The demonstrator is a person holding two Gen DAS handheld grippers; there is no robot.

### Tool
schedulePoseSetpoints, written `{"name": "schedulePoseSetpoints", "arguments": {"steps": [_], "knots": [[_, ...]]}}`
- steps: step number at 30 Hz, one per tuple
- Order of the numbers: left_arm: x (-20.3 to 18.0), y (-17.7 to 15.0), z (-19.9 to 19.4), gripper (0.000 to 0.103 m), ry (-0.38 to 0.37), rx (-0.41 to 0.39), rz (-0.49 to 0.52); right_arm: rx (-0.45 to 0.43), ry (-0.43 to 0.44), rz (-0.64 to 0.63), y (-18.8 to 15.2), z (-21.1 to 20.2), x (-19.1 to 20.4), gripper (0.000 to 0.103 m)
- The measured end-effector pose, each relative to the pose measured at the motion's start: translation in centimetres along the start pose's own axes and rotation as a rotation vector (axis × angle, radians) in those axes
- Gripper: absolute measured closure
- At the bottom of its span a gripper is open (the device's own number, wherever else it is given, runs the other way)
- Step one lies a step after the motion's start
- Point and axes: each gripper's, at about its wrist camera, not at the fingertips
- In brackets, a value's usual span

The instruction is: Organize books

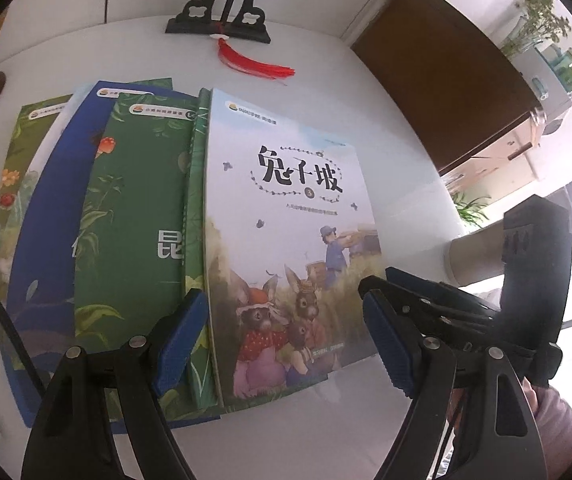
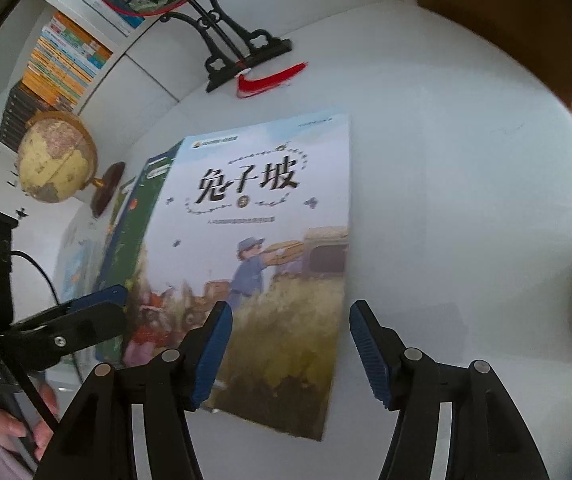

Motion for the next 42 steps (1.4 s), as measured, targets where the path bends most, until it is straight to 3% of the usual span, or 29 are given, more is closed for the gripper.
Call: {"name": "schedulePoseSetpoints", "arguments": {"steps": [5, 7, 11, 15, 23, 28, 31, 32, 33, 34, 37, 40, 42], "knots": [[-0.6, 0.0, 0.1, 0.024, 0.072, -0.011, 0.012, -0.016, -0.011, -0.013, -0.8, 0.0, 0.7, 0.04], [-0.9, 0.0, 0.3, 0.02, 0.077, -0.006, 0.032, -0.009, -0.011, -0.024, -1.1, -0.1, 0.7, 0.04], [-1.6, 0.0, 0.8, 0.018, 0.077, 0.046, 0.056, 0.005, -0.003, -0.021, -1.6, -0.2, 0.6, 0.038], [-1.9, -1.2, 0.4, 0.018, 0.064, 0.051, 0.046, 0.016, -0.027, -0.016, -2.4, -0.5, 0.5, 0.038], [-2.0, -5.0, -1.0, 0.018, -0.019, 0.096, -0.06, 0.081, -0.008, -0.076, -5.5, -1.8, -0.1, 0.037], [0.2, -6.0, -1.3, 0.018, 0.058, 0.093, -0.214, 0.043, 0.034, -0.035, -4.4, -2.0, -1.2, 0.037], [-0.1, -5.8, -0.6, 0.018, 0.07, 0.119, -0.186, 0.03, 0.065, -0.015, -3.8, -1.8, -1.5, 0.037], [-0.5, -5.8, -0.4, 0.021, 0.072, 0.127, -0.167, 0.03, 0.079, -0.019, -3.7, -1.7, -1.4, 0.037], [-1.2, -5.6, 0.0, 0.04, 0.058, 0.131, -0.13, 0.03, 0.092, -0.024, -3.7, -1.6, -1.4, 0.036], [-2.0, -5.7, 0.2, 0.05, 0.065, 0.138, -0.107, 0.02, 0.09, -0.026, -3.9, -1.6, -1.3, 0.036], [-4.2, -5.5, 0.2, 0.051, 0.173, 0.143, 0.006, 0.009, 0.056, -0.019, -4.1, -1.7, -1.0, 0.036], [-4.8, -5.7, -0.6, 0.059, 0.218, 0.129, 0.052, -0.001, -0.009, -0.044, -4.4, -2.0, -0.7, 0.057], [-4.5, -5.9, -1.8, 0.068, 0.215, 0.101, 0.039, -0.024, 0.003, -0.065, -4.8, -2.9, -0.8, 0.075]]}}
Point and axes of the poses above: each gripper's, at about its wrist camera, not at the fingertips, and z roughly the way its jaws point, x to its left, y to its top, and after that the axes turned 14 degrees about z, right-handed
